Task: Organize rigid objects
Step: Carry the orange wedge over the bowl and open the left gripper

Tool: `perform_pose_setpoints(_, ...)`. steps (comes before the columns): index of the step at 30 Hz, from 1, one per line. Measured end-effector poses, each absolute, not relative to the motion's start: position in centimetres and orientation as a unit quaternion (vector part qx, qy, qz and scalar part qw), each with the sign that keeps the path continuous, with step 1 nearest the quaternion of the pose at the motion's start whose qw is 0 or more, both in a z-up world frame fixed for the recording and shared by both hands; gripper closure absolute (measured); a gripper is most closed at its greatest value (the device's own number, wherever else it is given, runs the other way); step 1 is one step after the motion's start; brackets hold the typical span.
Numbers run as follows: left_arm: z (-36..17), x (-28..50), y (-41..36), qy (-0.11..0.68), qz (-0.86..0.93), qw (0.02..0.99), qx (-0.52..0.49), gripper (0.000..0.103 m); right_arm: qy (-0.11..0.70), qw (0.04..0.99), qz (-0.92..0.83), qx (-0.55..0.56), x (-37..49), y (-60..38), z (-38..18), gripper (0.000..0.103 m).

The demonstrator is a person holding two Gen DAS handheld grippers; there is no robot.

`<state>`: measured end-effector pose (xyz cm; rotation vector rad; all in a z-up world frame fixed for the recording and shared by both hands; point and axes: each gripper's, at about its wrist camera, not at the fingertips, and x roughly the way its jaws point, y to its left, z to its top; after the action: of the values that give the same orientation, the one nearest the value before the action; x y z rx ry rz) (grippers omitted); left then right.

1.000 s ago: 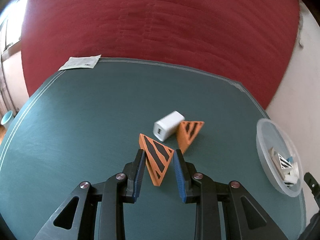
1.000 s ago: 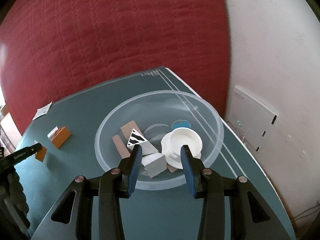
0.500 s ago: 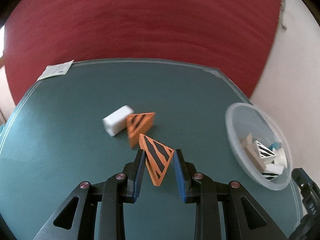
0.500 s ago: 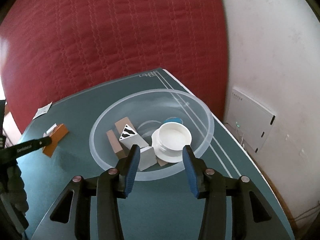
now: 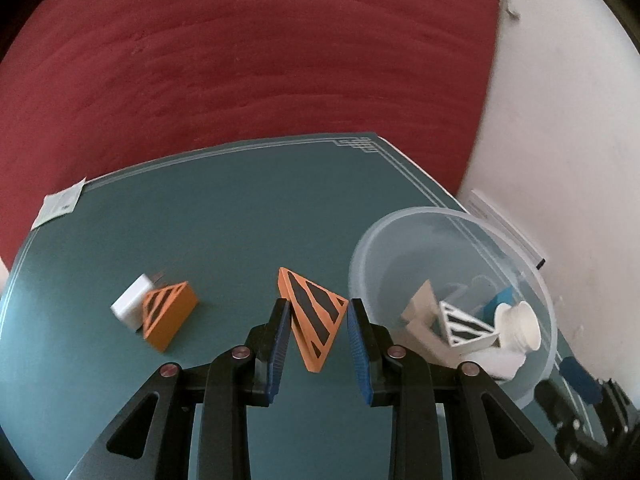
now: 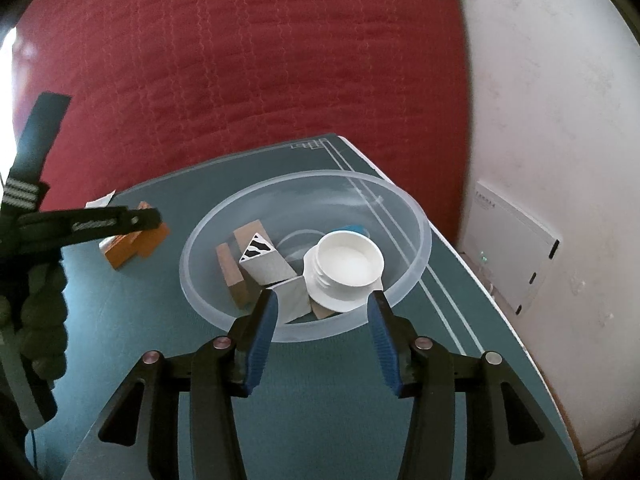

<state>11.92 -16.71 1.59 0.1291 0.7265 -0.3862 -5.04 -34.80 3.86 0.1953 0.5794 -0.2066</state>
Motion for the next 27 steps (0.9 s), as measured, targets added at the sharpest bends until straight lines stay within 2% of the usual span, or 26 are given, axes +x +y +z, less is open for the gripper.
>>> perform_pose_setpoints(14,1.7,11.6,-23.6,0.346,-0.249,0.902,0.071,0.071,0.277,0.948,-0.091,0.129,-5.2,-35.8,3.5,0.055)
perform_pose_setpoints(16,1.6,11.4,-24.1,0.346,-0.259,0.899,0.066,0.056,0.278,0.947,-0.091,0.131,-5.2,-36.0,3.4,0.054)
perform_pose_setpoints(18,1.3,11.0,-24.1,0.340,-0.262,0.901,0.066,0.046,0.278,0.947,-0.091,0.134,-5.3,-36.1,3.4,0.055)
perform_pose_setpoints(24,-0.8,11.6,-22.5,0.350,-0.235,0.905,0.062,0.037,0.278,0.947,-0.090,0.132,-5.4,-35.8,3.5,0.054)
perform_pose_setpoints(27,-1.3,12.4,-21.3,0.355,-0.216,0.908,0.056,0.029,0.278,0.947,-0.091,0.131,-5.5,-35.7,3.5,0.054)
